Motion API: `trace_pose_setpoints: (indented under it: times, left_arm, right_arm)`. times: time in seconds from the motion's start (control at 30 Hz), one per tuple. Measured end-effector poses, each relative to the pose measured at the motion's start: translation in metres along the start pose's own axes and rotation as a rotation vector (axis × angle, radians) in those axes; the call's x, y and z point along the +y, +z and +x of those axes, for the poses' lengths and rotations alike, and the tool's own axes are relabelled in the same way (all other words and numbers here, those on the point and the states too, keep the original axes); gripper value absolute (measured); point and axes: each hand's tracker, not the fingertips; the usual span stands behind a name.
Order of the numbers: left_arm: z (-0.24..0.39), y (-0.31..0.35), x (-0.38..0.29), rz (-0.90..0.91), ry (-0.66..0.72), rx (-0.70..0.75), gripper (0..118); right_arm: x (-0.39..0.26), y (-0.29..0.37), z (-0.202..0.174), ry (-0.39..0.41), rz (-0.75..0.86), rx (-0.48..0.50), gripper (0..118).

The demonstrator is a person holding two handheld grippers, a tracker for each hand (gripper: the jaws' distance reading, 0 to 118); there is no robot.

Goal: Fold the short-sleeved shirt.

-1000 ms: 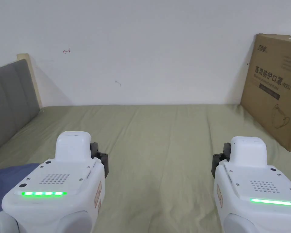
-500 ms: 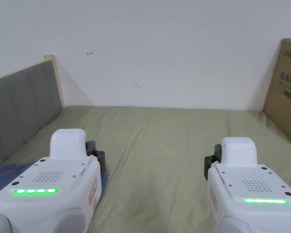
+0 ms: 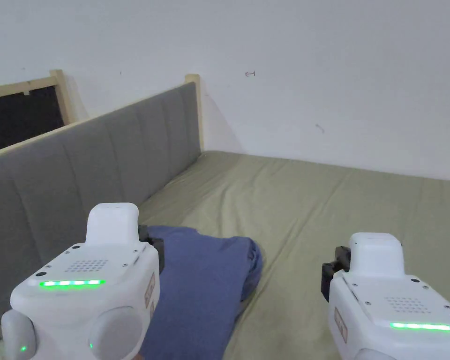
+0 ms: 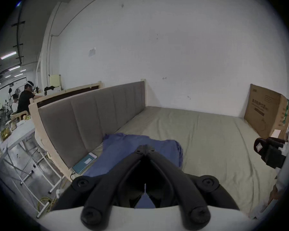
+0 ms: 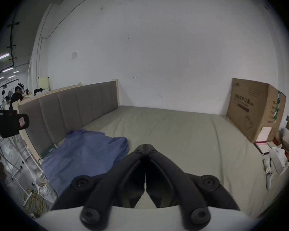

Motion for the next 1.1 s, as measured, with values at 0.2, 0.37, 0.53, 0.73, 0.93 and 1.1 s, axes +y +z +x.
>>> trace_pose_setpoints:
  times: [0.2, 0.37, 0.53, 0.73, 0.93, 1.1]
  left_arm:
    - [0.008, -0.081, -0.028, -0.175, -0.037, 0.003, 6]
    - [0.013, -0.176, -0.071, -0.451, 0.066, -0.090, 116]
    - [0.031, -0.230, -0.105, -0.544, 0.028, -0.098, 115]
    - [0.050, -0.292, -0.133, -0.653, 0.019, -0.104, 114]
    - [0.058, -0.302, -0.151, -0.734, 0.014, -0.084, 82]
    - [0.051, -0.296, -0.140, -0.729, 0.011, -0.010, 9]
  right_arm:
    - [-0.015, -0.023, -0.006, 0.024, -0.059, 0.025, 0]
    - [-0.030, -0.045, -0.001, 0.022, -0.135, 0.015, 0]
    - [-0.054, -0.070, 0.007, 0.045, -0.219, -0.002, 0]
    - [-0.077, -0.092, 0.017, 0.007, -0.301, -0.008, 0]
    - [-0.093, -0.096, 0.024, 0.008, -0.354, -0.014, 0]
    - [-0.101, -0.093, 0.029, -0.028, -0.378, -0.013, 0]
